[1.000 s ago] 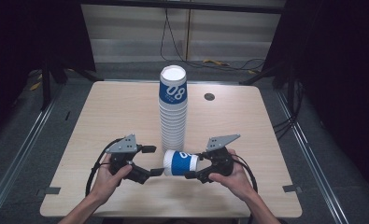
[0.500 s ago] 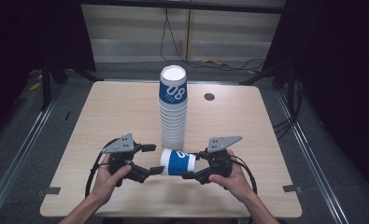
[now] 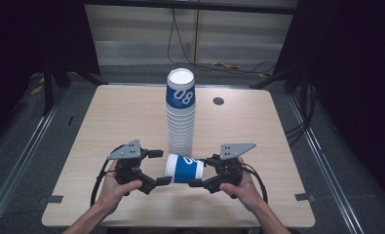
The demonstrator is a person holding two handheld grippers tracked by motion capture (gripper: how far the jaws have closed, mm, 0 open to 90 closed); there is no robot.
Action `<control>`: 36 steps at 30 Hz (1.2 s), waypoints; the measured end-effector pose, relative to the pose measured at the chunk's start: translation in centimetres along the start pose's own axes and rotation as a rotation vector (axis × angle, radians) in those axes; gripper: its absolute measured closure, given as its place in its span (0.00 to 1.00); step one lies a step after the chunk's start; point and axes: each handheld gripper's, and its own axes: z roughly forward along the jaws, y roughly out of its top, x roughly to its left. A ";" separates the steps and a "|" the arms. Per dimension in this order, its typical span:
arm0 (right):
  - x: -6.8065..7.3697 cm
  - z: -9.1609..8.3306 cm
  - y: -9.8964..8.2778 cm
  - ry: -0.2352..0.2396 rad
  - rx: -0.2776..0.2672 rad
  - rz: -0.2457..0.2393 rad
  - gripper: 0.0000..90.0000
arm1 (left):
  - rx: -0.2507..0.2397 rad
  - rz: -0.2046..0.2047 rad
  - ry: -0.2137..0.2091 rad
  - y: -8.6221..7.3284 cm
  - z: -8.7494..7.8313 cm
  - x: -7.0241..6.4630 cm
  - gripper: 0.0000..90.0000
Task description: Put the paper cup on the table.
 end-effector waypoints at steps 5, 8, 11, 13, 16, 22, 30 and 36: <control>0.1 0.1 0.0 0.007 -0.035 0.000 0.32 | -0.008 -0.005 -0.031 0.2 0.4 -0.3 0.04; 0.3 0.2 0.0 0.018 -0.049 -0.004 0.32 | -0.009 0.009 -0.055 0.2 0.6 -0.4 0.08; 0.4 0.3 0.0 0.024 -0.059 -0.010 0.32 | -0.016 0.003 -0.065 0.2 0.8 -0.5 0.09; 0.4 0.4 -0.1 0.025 -0.065 -0.014 0.32 | -0.009 0.005 -0.065 0.2 0.8 -0.4 0.07; 0.4 0.7 -0.2 0.039 -0.079 -0.020 0.32 | -0.022 -0.003 -0.083 0.1 0.7 -0.4 0.06; 0.4 1.1 -0.4 0.056 -0.090 -0.008 0.32 | -0.056 0.015 -0.097 0.2 0.4 -0.6 0.13; 0.5 1.1 -0.4 0.061 -0.090 -0.017 0.32 | -0.083 -0.002 -0.117 0.0 0.5 -0.5 0.14; 0.6 1.2 -0.4 0.058 -0.068 -0.032 0.32 | -0.067 -0.004 -0.126 0.0 0.5 -0.6 0.15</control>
